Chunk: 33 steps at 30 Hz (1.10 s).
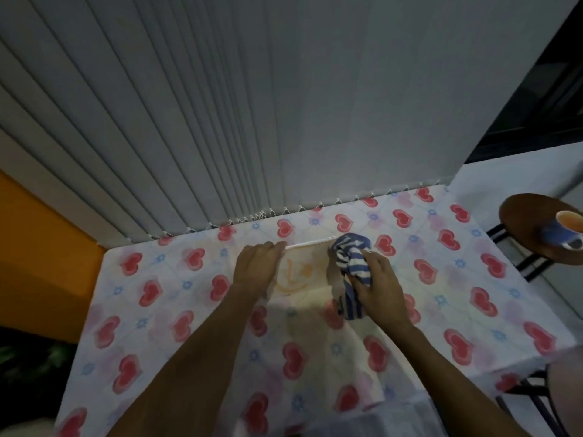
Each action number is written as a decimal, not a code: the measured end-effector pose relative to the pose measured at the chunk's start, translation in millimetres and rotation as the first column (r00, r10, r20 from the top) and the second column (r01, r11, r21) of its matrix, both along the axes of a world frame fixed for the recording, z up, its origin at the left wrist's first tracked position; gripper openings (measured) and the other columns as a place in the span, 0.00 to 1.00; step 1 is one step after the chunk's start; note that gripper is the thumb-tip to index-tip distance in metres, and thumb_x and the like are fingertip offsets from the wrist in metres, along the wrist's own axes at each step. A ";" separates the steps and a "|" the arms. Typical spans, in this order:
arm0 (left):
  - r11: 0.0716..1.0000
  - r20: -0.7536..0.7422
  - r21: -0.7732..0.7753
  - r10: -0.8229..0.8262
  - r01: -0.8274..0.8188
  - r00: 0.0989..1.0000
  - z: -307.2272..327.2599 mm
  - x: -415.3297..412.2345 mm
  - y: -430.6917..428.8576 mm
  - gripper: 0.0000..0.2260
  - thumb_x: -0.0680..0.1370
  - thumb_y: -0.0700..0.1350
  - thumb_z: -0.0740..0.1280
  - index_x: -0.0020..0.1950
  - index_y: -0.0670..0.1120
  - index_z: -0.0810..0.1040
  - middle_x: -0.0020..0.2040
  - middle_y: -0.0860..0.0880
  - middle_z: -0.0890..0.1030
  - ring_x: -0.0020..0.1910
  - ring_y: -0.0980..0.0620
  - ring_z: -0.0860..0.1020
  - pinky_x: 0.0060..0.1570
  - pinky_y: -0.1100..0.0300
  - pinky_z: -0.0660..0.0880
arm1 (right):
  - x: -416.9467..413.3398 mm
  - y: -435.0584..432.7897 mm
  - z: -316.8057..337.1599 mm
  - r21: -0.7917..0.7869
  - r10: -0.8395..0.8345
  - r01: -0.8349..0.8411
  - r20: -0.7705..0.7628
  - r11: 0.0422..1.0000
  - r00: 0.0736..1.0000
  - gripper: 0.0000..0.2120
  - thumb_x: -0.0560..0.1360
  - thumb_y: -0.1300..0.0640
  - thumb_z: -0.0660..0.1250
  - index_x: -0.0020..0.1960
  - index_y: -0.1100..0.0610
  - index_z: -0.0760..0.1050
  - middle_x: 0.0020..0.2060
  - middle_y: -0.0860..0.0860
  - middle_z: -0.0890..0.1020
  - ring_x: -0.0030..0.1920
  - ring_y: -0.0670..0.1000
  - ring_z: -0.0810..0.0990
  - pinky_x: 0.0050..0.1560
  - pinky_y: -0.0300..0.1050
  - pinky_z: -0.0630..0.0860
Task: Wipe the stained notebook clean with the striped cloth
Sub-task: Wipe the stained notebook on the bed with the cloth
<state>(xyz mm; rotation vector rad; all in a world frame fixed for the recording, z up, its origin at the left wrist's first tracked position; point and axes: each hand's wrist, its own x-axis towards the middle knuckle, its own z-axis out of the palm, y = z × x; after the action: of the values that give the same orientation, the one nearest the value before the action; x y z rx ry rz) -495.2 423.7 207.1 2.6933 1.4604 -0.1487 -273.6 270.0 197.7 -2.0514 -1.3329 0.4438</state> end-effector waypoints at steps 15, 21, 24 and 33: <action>0.939 0.399 -0.173 0.342 -0.296 0.851 6.8 -9.9 35.2 0.12 0.88 0.46 0.57 0.60 0.46 0.80 0.56 0.42 0.85 0.45 0.46 0.78 0.44 0.54 0.72 | -1.6 16.7 37.4 0.081 -0.110 0.103 0.084 0.991 0.990 0.25 0.79 0.52 0.68 0.73 0.59 0.68 0.69 0.59 0.74 0.64 0.58 0.76 0.66 0.52 0.74; 0.701 0.452 -0.580 0.701 -0.415 0.552 -40.6 -41.0 -4.9 0.10 0.84 0.37 0.61 0.57 0.33 0.80 0.56 0.35 0.82 0.58 0.35 0.81 0.43 0.57 0.77 | -12.9 33.1 45.1 0.094 -0.068 0.061 0.076 0.994 0.995 0.27 0.79 0.50 0.67 0.74 0.58 0.66 0.71 0.57 0.73 0.67 0.58 0.74 0.69 0.57 0.74; 0.556 0.347 -0.700 0.814 -0.449 0.467 -76.7 -41.8 -38.6 0.13 0.85 0.37 0.60 0.65 0.33 0.79 0.64 0.33 0.81 0.63 0.37 0.80 0.58 0.49 0.77 | -18.9 36.4 39.8 0.078 0.007 -0.015 0.105 0.997 0.994 0.28 0.79 0.51 0.69 0.74 0.59 0.67 0.71 0.57 0.73 0.67 0.57 0.74 0.69 0.54 0.74; 0.610 0.305 -0.592 0.774 -0.526 0.554 -112.1 -42.8 -88.5 0.16 0.87 0.46 0.58 0.57 0.39 0.82 0.55 0.37 0.84 0.56 0.37 0.82 0.56 0.47 0.79 | -35.6 36.4 0.5 0.020 0.168 -0.170 0.086 0.985 0.982 0.26 0.79 0.54 0.69 0.74 0.59 0.67 0.70 0.57 0.73 0.66 0.57 0.74 0.67 0.53 0.74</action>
<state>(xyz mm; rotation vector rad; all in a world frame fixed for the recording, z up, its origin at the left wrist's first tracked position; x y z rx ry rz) -538.1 335.2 95.0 1.4627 1.8385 0.2846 -309.2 306.4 198.2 -1.9615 -1.5629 0.4153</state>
